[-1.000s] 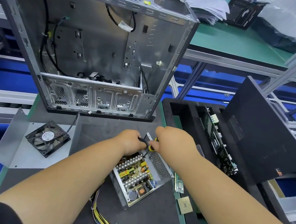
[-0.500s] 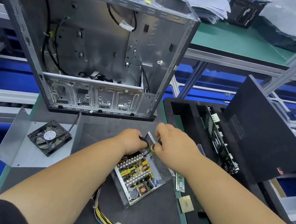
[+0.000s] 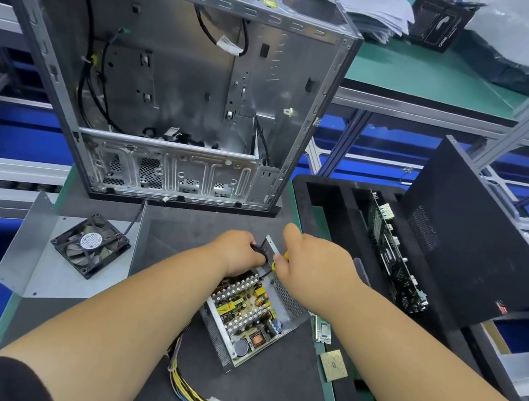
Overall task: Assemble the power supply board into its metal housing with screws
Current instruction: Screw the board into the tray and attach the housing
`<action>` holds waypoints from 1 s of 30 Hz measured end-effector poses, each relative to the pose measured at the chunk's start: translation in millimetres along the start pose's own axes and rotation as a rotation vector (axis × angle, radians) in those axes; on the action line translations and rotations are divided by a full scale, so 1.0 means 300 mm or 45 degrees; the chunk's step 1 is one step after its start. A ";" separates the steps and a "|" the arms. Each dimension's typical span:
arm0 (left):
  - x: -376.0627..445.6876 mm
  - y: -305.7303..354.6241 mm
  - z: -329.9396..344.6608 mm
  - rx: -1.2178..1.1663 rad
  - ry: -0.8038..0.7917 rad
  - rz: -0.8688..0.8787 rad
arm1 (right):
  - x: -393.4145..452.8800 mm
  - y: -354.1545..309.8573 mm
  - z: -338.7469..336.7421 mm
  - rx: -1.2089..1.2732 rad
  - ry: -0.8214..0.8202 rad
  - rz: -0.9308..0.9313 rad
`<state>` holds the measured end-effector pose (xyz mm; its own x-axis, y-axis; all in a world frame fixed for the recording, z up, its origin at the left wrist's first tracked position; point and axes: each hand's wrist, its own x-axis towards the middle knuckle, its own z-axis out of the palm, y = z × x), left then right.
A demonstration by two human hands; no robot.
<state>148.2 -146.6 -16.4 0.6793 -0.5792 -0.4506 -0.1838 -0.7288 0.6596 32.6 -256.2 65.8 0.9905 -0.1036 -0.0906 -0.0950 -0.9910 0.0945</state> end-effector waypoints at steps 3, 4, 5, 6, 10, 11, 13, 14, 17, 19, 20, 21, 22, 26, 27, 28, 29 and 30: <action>0.005 -0.004 0.001 0.009 0.005 -0.002 | 0.002 0.009 -0.029 0.032 -0.103 -0.081; 0.006 -0.004 0.002 0.017 0.008 0.002 | 0.003 0.011 -0.037 0.012 -0.113 -0.083; 0.008 -0.004 0.003 0.023 0.014 0.006 | 0.006 0.009 -0.042 -0.009 -0.109 -0.078; 0.009 -0.004 0.004 0.027 0.018 0.010 | 0.010 0.007 -0.045 -0.026 -0.107 -0.072; 0.011 -0.007 0.007 0.034 0.024 0.008 | 0.028 -0.007 -0.031 -0.068 -0.138 -0.023; 0.010 -0.007 0.007 0.035 0.026 0.007 | 0.035 -0.009 -0.025 -0.092 -0.147 -0.003; 0.010 -0.005 0.007 0.039 0.028 0.010 | 0.044 -0.011 -0.017 -0.150 -0.159 0.044; 0.010 -0.005 0.006 0.043 0.029 0.015 | 0.049 -0.012 -0.014 -0.175 -0.159 0.067; 0.012 -0.004 0.007 0.053 0.025 0.018 | 0.061 -0.019 -0.013 -0.211 -0.163 0.123; 0.012 -0.004 0.007 0.058 0.022 0.016 | 0.064 -0.026 -0.014 -0.218 -0.161 0.147; 0.012 -0.004 0.007 0.060 0.021 0.018 | 0.062 -0.030 -0.015 -0.213 -0.154 0.156; 0.012 -0.005 0.007 0.059 0.018 0.019 | 0.058 -0.031 -0.017 -0.199 -0.137 0.155; 0.012 -0.006 0.007 0.057 0.016 0.020 | 0.050 -0.031 -0.018 -0.171 -0.112 0.134; 0.010 -0.007 0.004 0.019 0.012 0.005 | 0.020 -0.011 -0.036 -0.003 -0.114 -0.026; 0.010 -0.007 0.003 0.009 0.014 0.004 | 0.018 -0.004 -0.041 0.034 -0.138 -0.022; 0.010 -0.007 0.003 0.002 0.015 0.005 | 0.018 0.001 -0.044 0.068 -0.156 -0.011; 0.010 -0.006 0.003 0.000 0.015 0.007 | 0.019 0.003 -0.045 0.091 -0.165 -0.004; 0.011 -0.006 0.003 0.003 0.015 0.009 | 0.021 0.002 -0.044 0.095 -0.165 -0.006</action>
<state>150.1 -147.7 -19.6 0.6861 -0.5800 -0.4392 -0.1903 -0.7257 0.6612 40.0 -256.4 78.4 0.9703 -0.1041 -0.2182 -0.1021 -0.9946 0.0204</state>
